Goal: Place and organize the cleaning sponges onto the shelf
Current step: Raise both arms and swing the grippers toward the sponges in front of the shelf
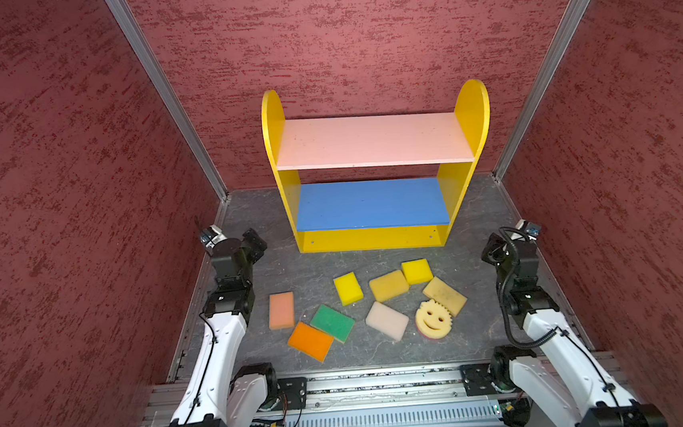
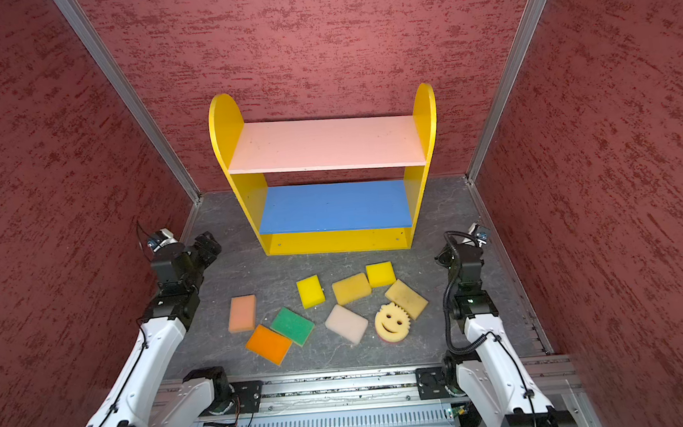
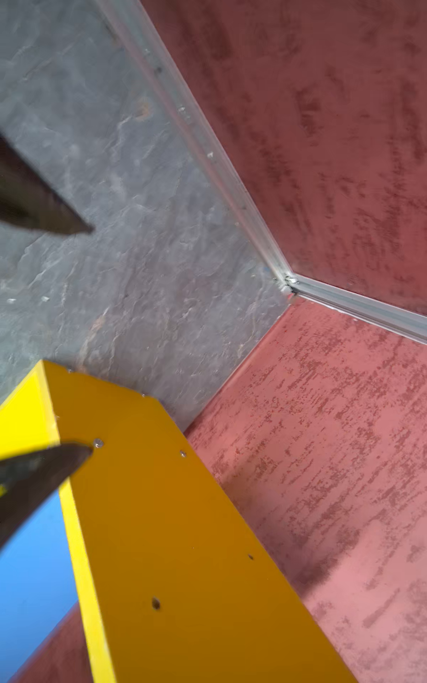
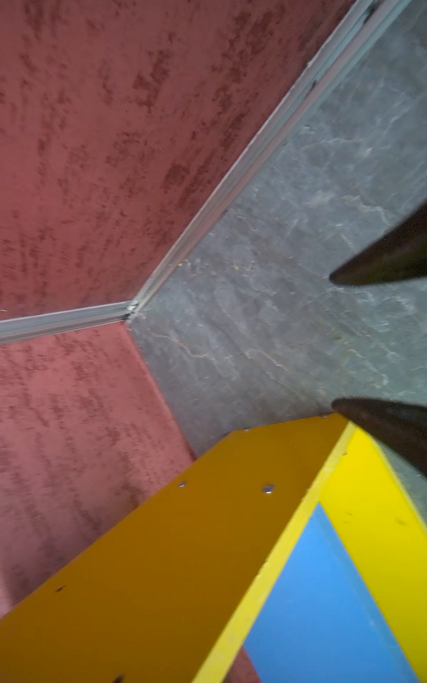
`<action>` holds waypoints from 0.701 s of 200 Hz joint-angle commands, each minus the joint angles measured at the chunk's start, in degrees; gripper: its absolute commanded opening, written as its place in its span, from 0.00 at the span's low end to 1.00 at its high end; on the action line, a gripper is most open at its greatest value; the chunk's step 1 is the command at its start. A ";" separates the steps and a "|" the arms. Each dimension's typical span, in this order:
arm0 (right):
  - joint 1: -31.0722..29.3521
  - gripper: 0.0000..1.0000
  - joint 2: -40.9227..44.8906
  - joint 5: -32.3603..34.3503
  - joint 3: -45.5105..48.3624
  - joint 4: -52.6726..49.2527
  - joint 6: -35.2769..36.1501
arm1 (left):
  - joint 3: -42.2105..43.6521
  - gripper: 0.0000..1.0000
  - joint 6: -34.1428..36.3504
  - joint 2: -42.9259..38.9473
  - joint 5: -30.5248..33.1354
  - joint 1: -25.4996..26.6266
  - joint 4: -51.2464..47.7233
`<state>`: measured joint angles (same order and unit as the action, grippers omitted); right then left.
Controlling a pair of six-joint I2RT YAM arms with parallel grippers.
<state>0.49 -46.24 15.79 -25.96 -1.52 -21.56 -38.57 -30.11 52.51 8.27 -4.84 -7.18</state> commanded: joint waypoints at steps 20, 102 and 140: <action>-0.58 0.00 -2.99 -9.86 -6.31 -8.99 -4.96 | -3.10 0.12 -0.13 4.42 -14.22 1.34 -7.45; -0.84 0.00 -20.21 -20.79 -13.93 -1.70 -12.61 | -14.26 0.00 3.92 22.98 -13.32 11.55 -6.64; -0.84 0.00 -25.92 -22.27 -17.37 0.48 -13.35 | -17.41 0.00 3.59 29.02 -12.76 13.81 -4.63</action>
<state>0.03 -69.97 -4.29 -40.36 -4.56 -32.86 -53.91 -27.27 79.09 -4.43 7.49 -13.69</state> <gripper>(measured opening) 0.041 0.053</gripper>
